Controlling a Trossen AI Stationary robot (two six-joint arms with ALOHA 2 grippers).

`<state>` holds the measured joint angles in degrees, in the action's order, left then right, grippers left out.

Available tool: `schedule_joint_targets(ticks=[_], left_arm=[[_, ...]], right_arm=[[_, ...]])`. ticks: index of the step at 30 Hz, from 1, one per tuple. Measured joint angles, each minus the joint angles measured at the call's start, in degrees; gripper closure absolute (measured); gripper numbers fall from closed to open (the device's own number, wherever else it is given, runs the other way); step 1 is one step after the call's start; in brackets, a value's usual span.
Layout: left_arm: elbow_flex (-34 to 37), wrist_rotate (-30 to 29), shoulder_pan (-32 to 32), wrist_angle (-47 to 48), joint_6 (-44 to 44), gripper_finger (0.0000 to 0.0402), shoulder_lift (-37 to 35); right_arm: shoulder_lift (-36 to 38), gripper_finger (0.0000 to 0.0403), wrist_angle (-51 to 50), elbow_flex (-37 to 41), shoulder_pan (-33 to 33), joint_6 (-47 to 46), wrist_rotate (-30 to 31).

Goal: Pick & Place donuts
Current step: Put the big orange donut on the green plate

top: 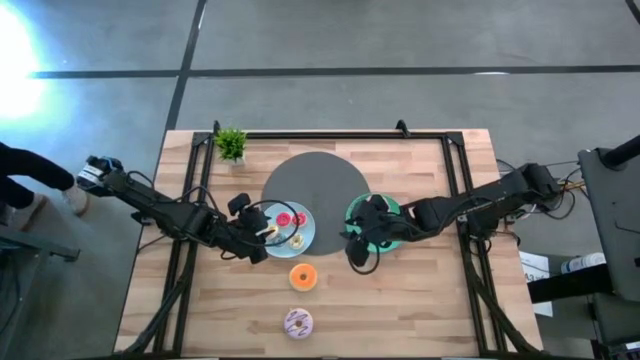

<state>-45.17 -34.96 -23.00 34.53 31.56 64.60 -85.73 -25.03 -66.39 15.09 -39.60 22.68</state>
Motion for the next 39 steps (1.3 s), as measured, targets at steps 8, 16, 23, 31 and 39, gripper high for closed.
schedule_joint_targets(ticks=[8,16,23,31,39], left_arm=[[0.0,0.02,0.0,-0.03,0.12,0.0257,0.0],[0.0,0.04,0.0,-0.48,0.37,0.0257,0.0],[0.0,4.59,-0.04,-4.09,4.52,0.0257,0.0],[0.0,8.53,-2.35,-7.08,4.45,0.0257,0.0],[0.09,9.7,-6.61,-11.64,2.59,0.0257,1.57]], right_arm=[[0.0,0.023,0.24,0.02,0.18,-1.18,-0.01],[0.0,0.023,-0.05,0.02,3.95,-3.69,-0.28],[0.0,0.023,-4.26,0.04,8.46,-5.84,-2.32],[0.0,0.0229,-8.3,0.07,13.35,-10.94,-1.35],[0.01,0.0229,-14.5,0.07,18.32,-17.81,0.24]])
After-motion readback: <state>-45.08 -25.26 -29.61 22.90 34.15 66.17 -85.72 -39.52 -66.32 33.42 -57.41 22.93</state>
